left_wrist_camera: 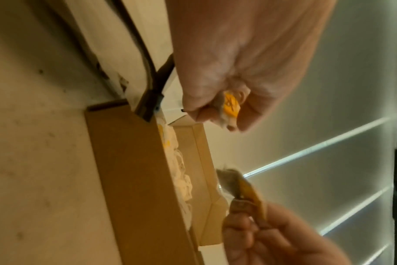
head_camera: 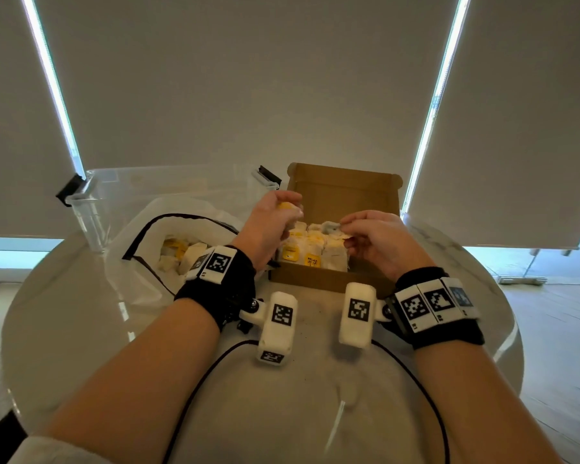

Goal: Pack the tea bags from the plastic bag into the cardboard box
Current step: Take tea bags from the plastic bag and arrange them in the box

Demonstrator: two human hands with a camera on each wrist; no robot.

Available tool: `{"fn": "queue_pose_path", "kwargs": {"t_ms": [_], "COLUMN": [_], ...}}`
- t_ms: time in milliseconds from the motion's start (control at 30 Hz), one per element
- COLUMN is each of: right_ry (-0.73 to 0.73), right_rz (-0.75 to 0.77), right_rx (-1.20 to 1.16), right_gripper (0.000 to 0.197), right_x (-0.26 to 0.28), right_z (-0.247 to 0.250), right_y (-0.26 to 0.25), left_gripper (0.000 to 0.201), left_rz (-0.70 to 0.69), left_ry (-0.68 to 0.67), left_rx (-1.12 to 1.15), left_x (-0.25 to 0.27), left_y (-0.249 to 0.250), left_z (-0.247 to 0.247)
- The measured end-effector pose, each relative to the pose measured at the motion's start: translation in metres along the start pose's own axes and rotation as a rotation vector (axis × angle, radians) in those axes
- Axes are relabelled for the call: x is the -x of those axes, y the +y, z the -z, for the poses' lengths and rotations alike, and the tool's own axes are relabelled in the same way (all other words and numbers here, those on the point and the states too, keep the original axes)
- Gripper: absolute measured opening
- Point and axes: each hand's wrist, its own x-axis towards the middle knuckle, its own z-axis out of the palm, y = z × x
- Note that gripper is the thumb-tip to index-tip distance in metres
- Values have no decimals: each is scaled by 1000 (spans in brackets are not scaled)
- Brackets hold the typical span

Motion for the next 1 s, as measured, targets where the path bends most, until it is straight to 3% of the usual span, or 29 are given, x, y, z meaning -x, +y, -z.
{"fn": "queue_pose_path", "kwargs": {"t_ms": [133, 233, 333, 467, 567, 633, 733, 833, 1000], "right_ry": [-95, -179, -216, -55, 258, 405, 407, 365, 339], "right_rz": [-30, -53, -29, 19, 64, 16, -109, -122, -117], "right_rx": [-242, -358, -288, 37, 153, 236, 345, 456, 467], "right_gripper": [10, 15, 23, 6, 10, 13, 14, 2, 10], "right_x": [1, 2, 3, -1, -16, -28, -42, -51, -57], "right_z": [2, 4, 3, -5, 5, 17, 25, 17, 2], "right_y": [0, -1, -1, 1, 9, 16, 27, 31, 39], "left_gripper": [27, 22, 21, 22, 27, 31, 31, 33, 34], "left_rz": [-84, -130, -53, -9, 22, 43, 58, 67, 88], "left_ry": [-228, -116, -96, -167, -254, -312, -349, -367, -387], "left_rx": [-438, -538, -506, -556, -846, -1041, -1185, -1211, -1163], "left_x": [12, 11, 10, 14, 15, 17, 16, 17, 14], "left_y": [3, 1, 1, 3, 3, 4, 6, 7, 7], "left_z": [-12, -17, -18, -19, -18, -17, -20, -21, -15]}}
